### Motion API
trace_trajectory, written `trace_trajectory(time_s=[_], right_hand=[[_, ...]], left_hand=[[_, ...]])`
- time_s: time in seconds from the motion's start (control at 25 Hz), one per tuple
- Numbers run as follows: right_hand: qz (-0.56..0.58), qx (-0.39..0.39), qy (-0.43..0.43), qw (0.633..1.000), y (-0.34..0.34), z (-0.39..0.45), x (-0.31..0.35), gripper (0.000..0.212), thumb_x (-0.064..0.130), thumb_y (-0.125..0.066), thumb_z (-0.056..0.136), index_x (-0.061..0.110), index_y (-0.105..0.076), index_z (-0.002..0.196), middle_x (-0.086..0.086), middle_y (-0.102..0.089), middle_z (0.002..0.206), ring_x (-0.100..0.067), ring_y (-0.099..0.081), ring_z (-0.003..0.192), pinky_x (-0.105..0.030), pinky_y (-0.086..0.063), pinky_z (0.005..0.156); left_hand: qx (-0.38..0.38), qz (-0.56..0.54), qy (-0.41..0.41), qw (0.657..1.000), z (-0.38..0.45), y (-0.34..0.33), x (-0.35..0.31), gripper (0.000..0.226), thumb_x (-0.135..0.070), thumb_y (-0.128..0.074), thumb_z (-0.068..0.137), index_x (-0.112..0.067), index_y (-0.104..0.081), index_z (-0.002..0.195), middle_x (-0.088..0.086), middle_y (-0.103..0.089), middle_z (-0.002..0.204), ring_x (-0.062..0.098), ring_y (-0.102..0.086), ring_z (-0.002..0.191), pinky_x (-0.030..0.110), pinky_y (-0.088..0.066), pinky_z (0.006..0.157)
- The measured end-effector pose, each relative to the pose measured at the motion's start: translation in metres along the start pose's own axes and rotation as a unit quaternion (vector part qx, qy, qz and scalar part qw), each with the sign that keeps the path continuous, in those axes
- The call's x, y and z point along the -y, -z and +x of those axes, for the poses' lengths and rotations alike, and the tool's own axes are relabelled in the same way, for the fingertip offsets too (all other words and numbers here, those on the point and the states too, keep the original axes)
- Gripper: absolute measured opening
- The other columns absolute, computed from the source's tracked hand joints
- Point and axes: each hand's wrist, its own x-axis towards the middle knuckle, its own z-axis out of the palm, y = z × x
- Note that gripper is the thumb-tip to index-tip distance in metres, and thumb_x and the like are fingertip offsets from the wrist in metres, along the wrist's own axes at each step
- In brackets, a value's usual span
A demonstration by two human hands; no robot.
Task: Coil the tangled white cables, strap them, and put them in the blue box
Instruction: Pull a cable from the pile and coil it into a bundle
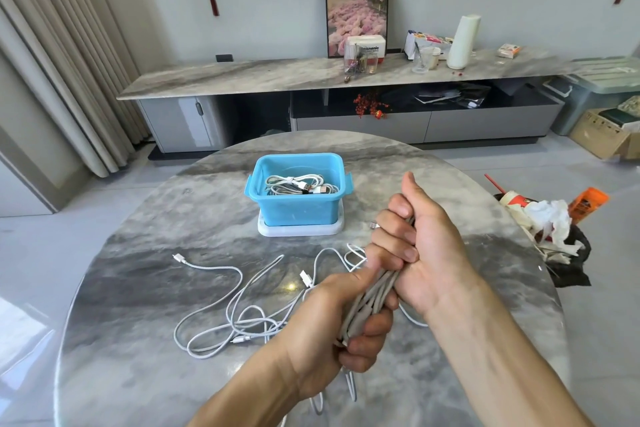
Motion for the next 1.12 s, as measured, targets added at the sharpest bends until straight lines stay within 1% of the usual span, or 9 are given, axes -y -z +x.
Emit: trace_trajectory(time_s=[0.08,0.16,0.28,0.4,0.52,0.68,0.8,0.96,1.12], right_hand=[[0.002,0.019,0.005,1.0,0.002,0.002,-0.003,0.044,0.053,-0.055,0.093,0.021,-0.043,0.065,0.005,-0.027,0.047,-0.008,-0.026,0.035,-0.022,-0.028,0.037],[-0.021,0.101,0.018,0.994,0.005,0.002,-0.003,0.034,0.051,-0.066,0.084,0.018,-0.057,0.087,-0.001,-0.056,0.067,-0.015,-0.054,0.057,-0.029,-0.046,0.06],[-0.17,0.254,0.003,0.952,0.01,0.001,-0.003,0.056,0.046,-0.066,0.082,0.02,-0.054,0.13,-0.002,-0.069,0.11,-0.018,-0.064,0.095,-0.036,-0.049,0.086],[-0.412,0.342,-0.092,0.839,0.014,0.0,-0.02,0.03,0.021,-0.072,0.084,0.018,-0.06,0.111,0.0,-0.069,0.093,-0.013,-0.064,0.088,-0.033,-0.047,0.086],[-0.55,0.381,-0.13,0.732,0.019,0.002,-0.029,0.002,0.025,-0.067,0.088,0.024,-0.068,0.085,-0.011,-0.06,0.075,-0.017,-0.053,0.068,-0.034,-0.039,0.069],[-0.566,0.301,-0.07,0.764,0.03,-0.001,0.003,0.019,0.032,-0.064,0.093,0.02,-0.073,0.081,-0.012,-0.053,0.065,-0.012,-0.049,0.055,-0.024,-0.042,0.055],[-0.555,0.235,0.013,0.798,0.032,-0.006,0.017,0.02,0.032,-0.071,0.082,0.013,-0.074,0.077,-0.012,-0.053,0.063,-0.01,-0.046,0.049,-0.022,-0.042,0.048],[-0.525,0.168,0.118,0.826,0.03,-0.006,0.019,0.007,0.016,-0.077,0.076,0.009,-0.075,0.076,-0.009,-0.062,0.057,-0.015,-0.058,0.051,-0.027,-0.049,0.052],[-0.492,0.144,0.19,0.838,0.029,-0.008,0.019,0.006,0.014,-0.077,0.074,0.01,-0.074,0.073,-0.02,-0.069,0.066,-0.017,-0.065,0.055,-0.022,-0.052,0.054]], left_hand=[[-0.038,0.011,-0.013,0.999,0.001,-0.003,-0.002,0.043,-0.053,-0.049,0.088,-0.013,-0.053,0.076,0.001,-0.034,0.054,0.009,-0.022,0.038,0.016,-0.016,0.04],[-0.071,-0.012,-0.061,0.996,0.001,-0.003,-0.008,0.042,-0.052,-0.048,0.087,-0.013,-0.052,0.073,0.001,-0.033,0.053,0.009,-0.022,0.035,0.017,-0.023,0.039],[-0.114,-0.073,-0.117,0.984,-0.002,0.009,-0.025,0.042,-0.049,-0.043,0.093,-0.013,-0.049,0.071,-0.001,-0.027,0.053,0.007,-0.022,0.032,0.017,-0.028,0.036],[-0.149,-0.126,-0.157,0.968,-0.006,0.022,-0.043,0.044,-0.048,-0.039,0.098,-0.014,-0.048,0.072,-0.003,-0.028,0.053,0.005,-0.021,0.033,0.019,-0.027,0.035],[-0.172,-0.131,-0.18,0.96,-0.012,0.033,-0.055,0.044,-0.05,-0.036,0.1,-0.018,-0.047,0.073,-0.006,-0.029,0.053,0.006,-0.022,0.034,0.02,-0.03,0.036],[-0.255,-0.061,-0.231,0.937,-0.016,0.048,-0.064,0.043,-0.047,-0.036,0.102,-0.015,-0.048,0.076,0.0,-0.043,0.055,0.008,-0.026,0.036,0.018,-0.021,0.038],[-0.29,0.153,-0.25,0.911,-0.015,0.049,-0.057,0.053,-0.048,-0.033,0.102,-0.009,-0.054,0.073,0.017,-0.059,0.061,0.017,-0.034,0.037,0.021,-0.025,0.042],[-0.239,0.447,-0.218,0.834,-0.009,0.033,-0.034,0.053,-0.044,-0.036,0.101,-0.01,-0.062,0.071,0.0,-0.057,0.046,0.009,-0.047,0.037,0.022,-0.037,0.045],[-0.163,0.45,-0.202,0.855,0.001,0.028,-0.026,0.041,-0.035,-0.039,0.104,-0.007,-0.057,0.079,-0.002,-0.061,0.057,0.012,-0.051,0.042,0.02,-0.039,0.045]])
